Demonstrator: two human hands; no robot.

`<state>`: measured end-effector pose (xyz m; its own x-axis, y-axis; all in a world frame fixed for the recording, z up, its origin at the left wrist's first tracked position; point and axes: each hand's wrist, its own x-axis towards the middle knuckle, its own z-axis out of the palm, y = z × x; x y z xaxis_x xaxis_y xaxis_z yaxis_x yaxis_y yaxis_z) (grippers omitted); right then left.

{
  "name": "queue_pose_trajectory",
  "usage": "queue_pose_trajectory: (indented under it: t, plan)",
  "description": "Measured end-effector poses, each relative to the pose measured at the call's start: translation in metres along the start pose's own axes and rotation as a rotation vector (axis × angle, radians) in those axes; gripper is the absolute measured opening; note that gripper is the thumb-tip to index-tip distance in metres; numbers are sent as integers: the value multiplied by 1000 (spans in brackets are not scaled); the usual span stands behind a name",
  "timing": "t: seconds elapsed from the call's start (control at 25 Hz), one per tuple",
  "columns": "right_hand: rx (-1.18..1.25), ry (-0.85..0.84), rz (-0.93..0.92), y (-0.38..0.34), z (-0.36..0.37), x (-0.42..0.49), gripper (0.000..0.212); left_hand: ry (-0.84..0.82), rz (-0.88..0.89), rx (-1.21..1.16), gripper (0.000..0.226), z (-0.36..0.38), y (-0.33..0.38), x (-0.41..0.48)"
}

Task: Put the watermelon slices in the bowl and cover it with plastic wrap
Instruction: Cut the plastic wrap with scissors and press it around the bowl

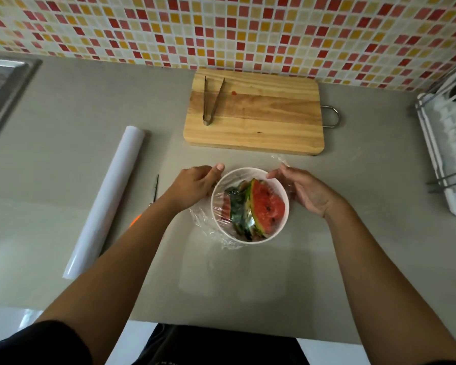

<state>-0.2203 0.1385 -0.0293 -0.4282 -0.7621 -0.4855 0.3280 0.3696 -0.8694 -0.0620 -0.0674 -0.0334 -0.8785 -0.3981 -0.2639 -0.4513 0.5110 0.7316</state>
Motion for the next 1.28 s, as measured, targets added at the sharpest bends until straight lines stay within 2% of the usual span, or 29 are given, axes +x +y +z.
queue_pose_trajectory:
  t: [0.2, 0.36, 0.6, 0.8, 1.08, 1.28]
  plan:
    - [52, 283, -209, 10, 17, 3, 30, 102, 98, -51, 30, -1, -3, 2]
    - [50, 449, -265, 16, 28, 6, 47, 136, 78, -105, 32, 3, 0, -3]
    - [141, 550, -334, 14, 42, 10, 50, 196, 6, -112, 34, 8, 2, -3]
    - [108, 541, -364, 15, 47, 9, 52, 226, -53, -127, 31, 12, 5, 1]
    - [195, 457, -122, 17, 52, 8, 76, 345, -227, -315, 31, 28, 2, 4]
    - [231, 430, -18, 17, 55, 4, 86, 234, -322, -533, 36, 38, -5, -2]
